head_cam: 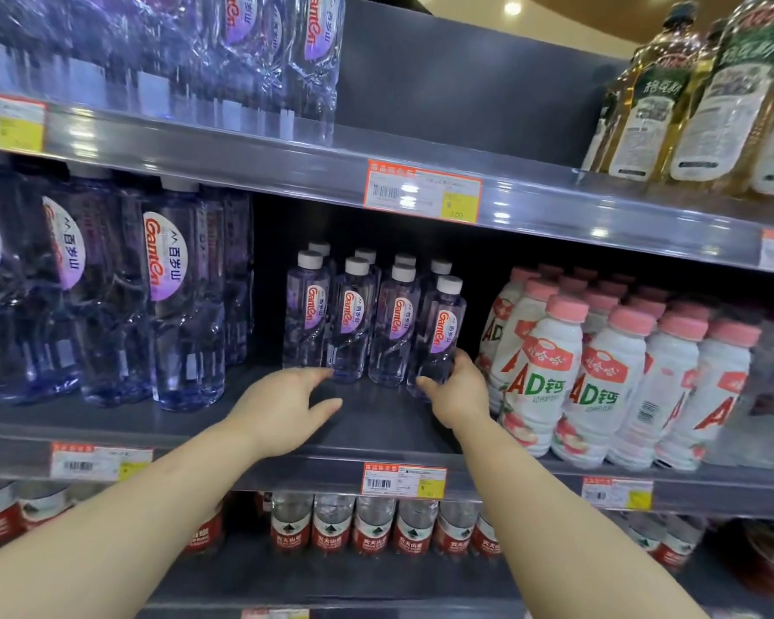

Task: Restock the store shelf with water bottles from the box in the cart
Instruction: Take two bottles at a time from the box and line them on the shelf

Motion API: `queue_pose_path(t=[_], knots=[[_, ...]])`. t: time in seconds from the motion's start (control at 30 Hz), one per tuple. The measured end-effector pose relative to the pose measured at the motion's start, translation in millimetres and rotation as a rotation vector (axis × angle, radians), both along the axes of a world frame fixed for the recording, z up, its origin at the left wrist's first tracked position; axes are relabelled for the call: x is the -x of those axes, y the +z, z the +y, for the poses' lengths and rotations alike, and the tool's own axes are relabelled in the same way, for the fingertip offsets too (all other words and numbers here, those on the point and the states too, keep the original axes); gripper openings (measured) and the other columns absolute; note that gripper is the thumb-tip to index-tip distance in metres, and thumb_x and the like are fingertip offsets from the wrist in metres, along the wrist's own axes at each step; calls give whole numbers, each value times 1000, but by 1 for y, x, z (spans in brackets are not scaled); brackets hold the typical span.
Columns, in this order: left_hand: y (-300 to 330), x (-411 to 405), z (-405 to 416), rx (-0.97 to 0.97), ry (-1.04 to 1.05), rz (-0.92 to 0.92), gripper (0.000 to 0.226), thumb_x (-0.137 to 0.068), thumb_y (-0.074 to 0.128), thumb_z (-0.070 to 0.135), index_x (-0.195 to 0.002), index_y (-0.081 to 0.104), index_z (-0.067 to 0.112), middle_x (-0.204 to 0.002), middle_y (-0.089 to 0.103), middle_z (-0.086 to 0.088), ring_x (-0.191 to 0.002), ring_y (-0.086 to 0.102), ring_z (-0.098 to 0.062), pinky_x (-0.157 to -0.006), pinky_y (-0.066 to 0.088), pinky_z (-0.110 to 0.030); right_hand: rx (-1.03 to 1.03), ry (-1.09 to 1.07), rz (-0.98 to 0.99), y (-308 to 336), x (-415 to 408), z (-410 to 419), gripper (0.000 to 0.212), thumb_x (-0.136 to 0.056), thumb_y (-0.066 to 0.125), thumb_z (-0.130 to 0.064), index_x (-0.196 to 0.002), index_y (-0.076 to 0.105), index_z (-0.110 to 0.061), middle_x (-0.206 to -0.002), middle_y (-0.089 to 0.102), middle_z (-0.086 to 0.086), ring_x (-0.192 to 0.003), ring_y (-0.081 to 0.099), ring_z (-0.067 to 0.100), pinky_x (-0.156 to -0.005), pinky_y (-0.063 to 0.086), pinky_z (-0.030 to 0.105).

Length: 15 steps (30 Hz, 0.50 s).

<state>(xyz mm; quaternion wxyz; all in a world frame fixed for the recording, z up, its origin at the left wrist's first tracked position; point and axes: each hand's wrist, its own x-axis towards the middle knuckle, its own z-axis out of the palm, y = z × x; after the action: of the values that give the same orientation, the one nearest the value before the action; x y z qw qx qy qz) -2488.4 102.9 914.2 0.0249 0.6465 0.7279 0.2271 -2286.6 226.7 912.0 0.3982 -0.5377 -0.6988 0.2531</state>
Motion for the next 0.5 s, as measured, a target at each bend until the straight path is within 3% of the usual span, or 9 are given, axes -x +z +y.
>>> queue_pose_path(t=[0.13, 0.3, 0.5], knots=[[-1, 6, -3, 6, 21, 69, 57, -98, 45, 46, -149, 38, 20, -153, 42, 0, -140, 40, -18, -113, 34, -30, 25, -13, -16, -1, 4, 12, 55, -84, 71, -16, -134, 47, -12, -125, 64, 8, -118, 57, 28, -97, 42, 29], [-3, 7, -1, 51, 5, 149, 58, -101, 38, 43, -152, 30, 17, -159, 32, 0, -148, 23, -14, -119, 26, -33, 41, 6, -38, -2, 7, 19, 57, -86, 68, -16, -137, 43, -16, -126, 63, 8, -118, 57, 29, -99, 44, 32], [-6, 3, 0, 51, 15, 179, 58, -100, 39, 44, -150, 32, 15, -158, 34, -2, -148, 24, -16, -119, 26, -32, 53, 13, -56, 0, 7, 21, 59, -88, 65, -15, -140, 39, -16, -131, 59, 8, -121, 54, 30, -100, 41, 32]])
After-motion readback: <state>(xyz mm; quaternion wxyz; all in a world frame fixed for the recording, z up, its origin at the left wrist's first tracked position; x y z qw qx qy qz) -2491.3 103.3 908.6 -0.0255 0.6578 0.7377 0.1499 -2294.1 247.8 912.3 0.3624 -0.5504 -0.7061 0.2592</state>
